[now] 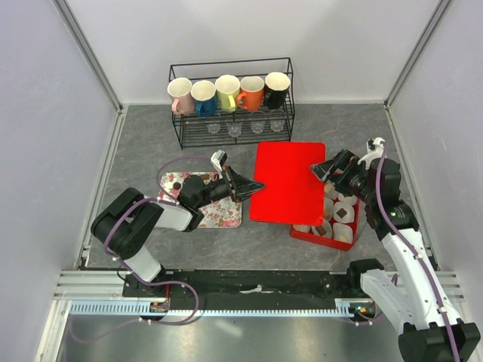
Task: Pack the chocolate
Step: Close the box lid on the packing box.
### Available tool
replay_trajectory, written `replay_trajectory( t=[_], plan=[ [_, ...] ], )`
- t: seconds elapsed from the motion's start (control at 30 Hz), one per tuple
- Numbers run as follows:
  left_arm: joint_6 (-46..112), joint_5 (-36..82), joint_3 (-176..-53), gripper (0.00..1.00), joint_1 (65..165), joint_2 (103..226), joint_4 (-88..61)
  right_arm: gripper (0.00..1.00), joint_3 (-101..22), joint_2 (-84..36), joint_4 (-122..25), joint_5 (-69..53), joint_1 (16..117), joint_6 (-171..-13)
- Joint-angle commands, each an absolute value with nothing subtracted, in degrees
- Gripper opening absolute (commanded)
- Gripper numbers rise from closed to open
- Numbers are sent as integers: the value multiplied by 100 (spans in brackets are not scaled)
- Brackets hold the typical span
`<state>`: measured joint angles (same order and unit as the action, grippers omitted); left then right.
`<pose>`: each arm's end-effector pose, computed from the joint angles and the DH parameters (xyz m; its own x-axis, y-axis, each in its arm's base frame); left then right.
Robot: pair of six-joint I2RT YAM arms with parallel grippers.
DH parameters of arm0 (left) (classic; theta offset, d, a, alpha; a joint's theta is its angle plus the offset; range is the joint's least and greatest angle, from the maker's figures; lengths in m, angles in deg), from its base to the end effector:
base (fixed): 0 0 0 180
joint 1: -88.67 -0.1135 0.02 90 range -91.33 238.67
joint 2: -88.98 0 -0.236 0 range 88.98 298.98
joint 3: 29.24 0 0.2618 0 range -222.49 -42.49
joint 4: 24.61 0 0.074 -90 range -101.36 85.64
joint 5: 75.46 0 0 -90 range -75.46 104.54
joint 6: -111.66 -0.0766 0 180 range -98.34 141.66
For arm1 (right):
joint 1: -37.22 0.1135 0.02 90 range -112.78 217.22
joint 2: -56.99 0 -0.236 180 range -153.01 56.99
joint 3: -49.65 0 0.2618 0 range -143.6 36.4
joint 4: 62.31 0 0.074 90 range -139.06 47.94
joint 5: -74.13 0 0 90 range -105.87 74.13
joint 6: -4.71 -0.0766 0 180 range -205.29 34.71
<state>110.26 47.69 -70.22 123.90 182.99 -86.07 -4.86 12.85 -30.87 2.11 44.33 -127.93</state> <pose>0.2459 -0.2249 0.1600 -0.9216 -0.3738 -0.1043 0.1423 -0.0755 -0.9869 0.2404 0.0538 0.2722 -0.5358 0.5825 -0.6113 -0.0552 0.6982 0.7137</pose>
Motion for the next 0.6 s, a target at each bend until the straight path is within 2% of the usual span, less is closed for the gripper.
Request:
replay_trajectory(
  t=[0.0, 0.17, 0.43, 0.57],
  plan=[
    [10798, 4759, -6974, 2, 12383, 18223, -10285, 98, -1455, 1095, -1553, -1479, 4408, -11783],
    [10367, 4662, -6851, 2, 12374, 18109, -9610, 98, -1643, 795, -881, -2289, 4162, -11641],
    [9620, 4636, -6789, 2, 12322, 17731, -8669, 98, -931, 435, -828, -1860, 3187, -11614],
    [9286, 4627, -6807, 2, 12278, 17511, -8229, 98, -554, 329, -977, -1964, 3054, -11711]
  ],
)
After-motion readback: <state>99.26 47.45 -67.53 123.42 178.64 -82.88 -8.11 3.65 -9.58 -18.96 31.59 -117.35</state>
